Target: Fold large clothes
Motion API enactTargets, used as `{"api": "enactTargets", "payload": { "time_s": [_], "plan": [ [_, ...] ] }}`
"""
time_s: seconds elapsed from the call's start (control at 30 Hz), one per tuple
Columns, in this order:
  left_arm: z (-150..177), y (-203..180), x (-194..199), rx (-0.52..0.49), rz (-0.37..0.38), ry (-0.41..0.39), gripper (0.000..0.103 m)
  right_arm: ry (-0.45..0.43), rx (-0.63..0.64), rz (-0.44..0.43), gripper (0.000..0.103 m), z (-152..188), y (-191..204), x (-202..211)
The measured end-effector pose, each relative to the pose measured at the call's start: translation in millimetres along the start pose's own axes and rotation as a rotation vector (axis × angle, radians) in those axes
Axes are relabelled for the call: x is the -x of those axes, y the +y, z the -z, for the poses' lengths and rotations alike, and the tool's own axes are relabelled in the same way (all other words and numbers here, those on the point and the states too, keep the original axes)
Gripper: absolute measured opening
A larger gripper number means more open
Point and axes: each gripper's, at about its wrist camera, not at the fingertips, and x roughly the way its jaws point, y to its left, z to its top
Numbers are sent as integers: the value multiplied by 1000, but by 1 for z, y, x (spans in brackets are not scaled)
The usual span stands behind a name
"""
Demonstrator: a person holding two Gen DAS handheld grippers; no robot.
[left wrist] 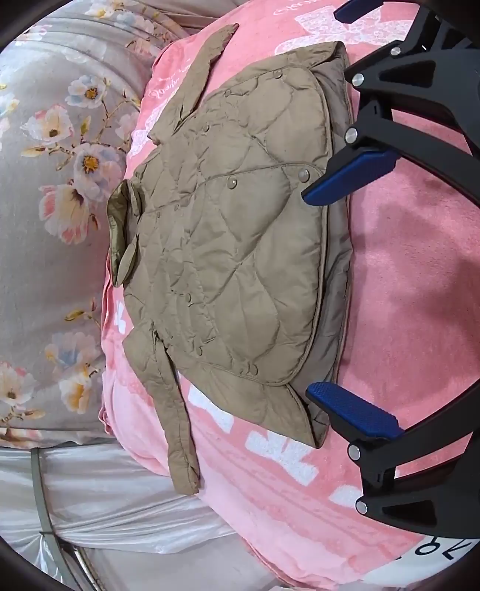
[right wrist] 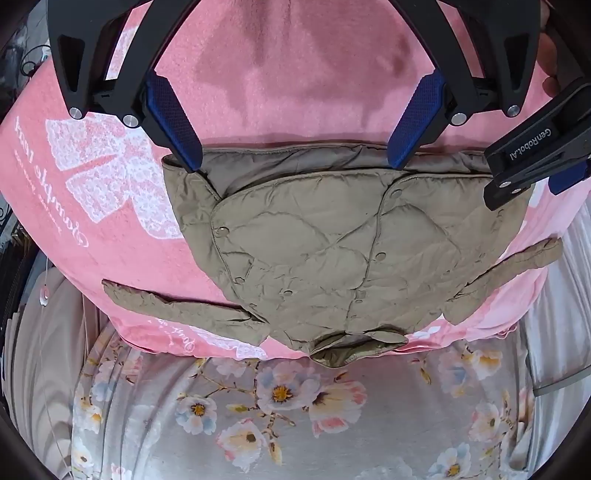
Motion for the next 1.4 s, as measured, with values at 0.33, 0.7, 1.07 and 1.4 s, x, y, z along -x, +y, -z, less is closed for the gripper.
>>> {"api": "enactTargets", "payload": {
  "time_s": [0.33,0.7,1.07,1.4],
  "plan": [
    [2,2,5,-13,-26,-27,94,0,-7,-16,98,8,3,5],
    [6,2,8,-14,-25,-24,94,10,-4,-26,98,8,5,3],
    [8,2,6,-17,-19,-23,94,13,-1,-32,98,11,6,3],
    [11,2,4,-9,-26,-22,94,13,-1,-32,98,14,7,2]
  ]
}}
